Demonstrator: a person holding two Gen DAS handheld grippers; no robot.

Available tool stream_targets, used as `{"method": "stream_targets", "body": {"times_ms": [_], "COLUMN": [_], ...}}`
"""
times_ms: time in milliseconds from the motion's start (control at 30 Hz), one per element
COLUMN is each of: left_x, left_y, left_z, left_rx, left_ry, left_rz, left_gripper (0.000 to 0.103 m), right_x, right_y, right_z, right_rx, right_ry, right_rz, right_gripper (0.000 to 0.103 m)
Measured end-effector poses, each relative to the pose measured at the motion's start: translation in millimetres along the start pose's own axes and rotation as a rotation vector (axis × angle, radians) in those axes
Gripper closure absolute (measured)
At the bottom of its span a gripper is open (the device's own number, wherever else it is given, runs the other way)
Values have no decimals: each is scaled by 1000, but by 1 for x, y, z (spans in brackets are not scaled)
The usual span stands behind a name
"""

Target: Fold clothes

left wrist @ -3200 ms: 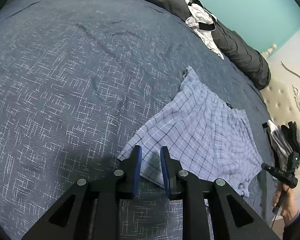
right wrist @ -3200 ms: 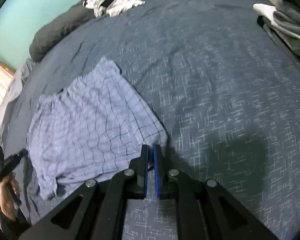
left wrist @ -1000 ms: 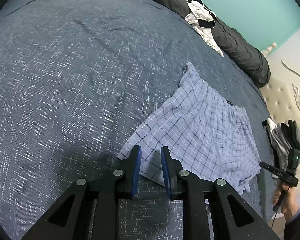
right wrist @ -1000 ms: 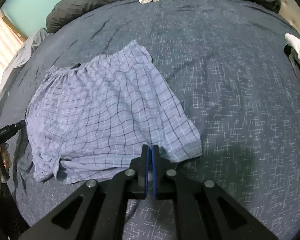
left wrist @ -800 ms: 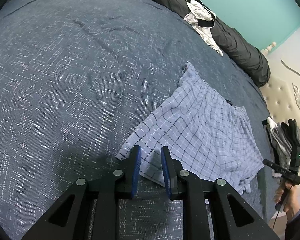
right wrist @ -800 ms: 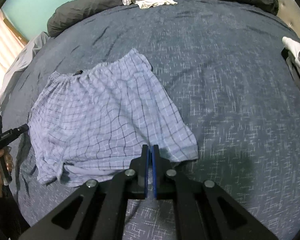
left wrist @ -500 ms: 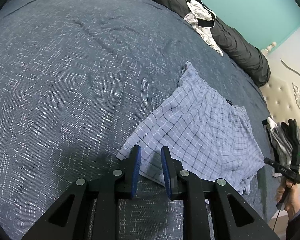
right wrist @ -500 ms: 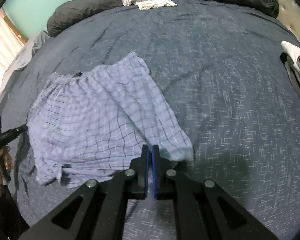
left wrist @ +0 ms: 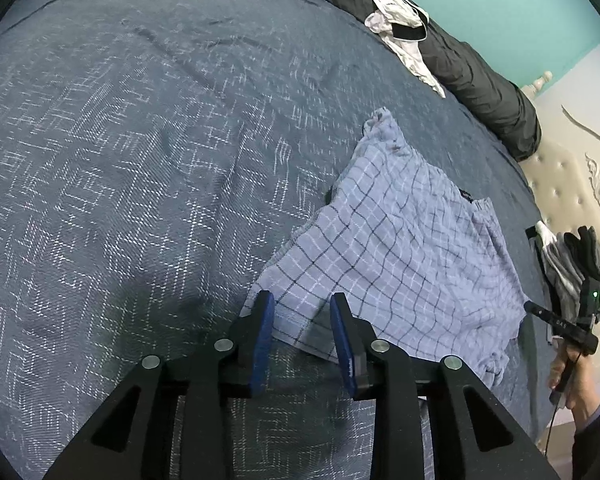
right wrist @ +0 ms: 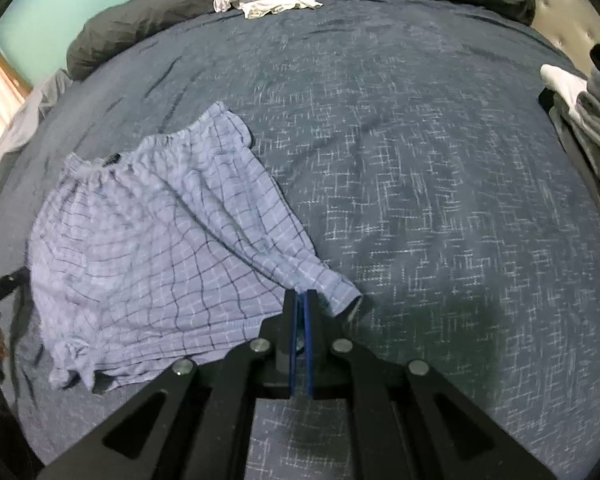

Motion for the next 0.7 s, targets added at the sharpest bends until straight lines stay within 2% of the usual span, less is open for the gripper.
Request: {"method": "stream_targets", "body": {"times_ms": [400, 500, 633, 700], "left_x": [-2, -2, -4, -7], "left_y": [-2, -1, -1, -2], "left_z": [-6, -6, -7, -7], "left_rx": [-3, -4, -3, -5], "left_ry": [20, 20, 25, 29], "left_rz": [-6, -6, -3, -4], "left_gripper": [71, 71, 71, 71], "right_x": [15, 16, 1, -9], "right_y": [8, 8, 22, 33], "right_z": [7, 7, 3, 2], "right_rx": [45, 72, 173, 224], "right_ry": [-12, -27, 33, 66], "right_rz": [31, -24, -97, -109], "right_gripper": [101, 100, 97, 89]}}
Point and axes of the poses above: each gripper's, at about its wrist camera, not at the fingertips, and x roughly the way its jaws point, y to its right, z to its underside, the point moved 7 cm from there along x, roughly the way its jaws point, and after that the axes turned 5 degrees about z, right-handed, at the moved point
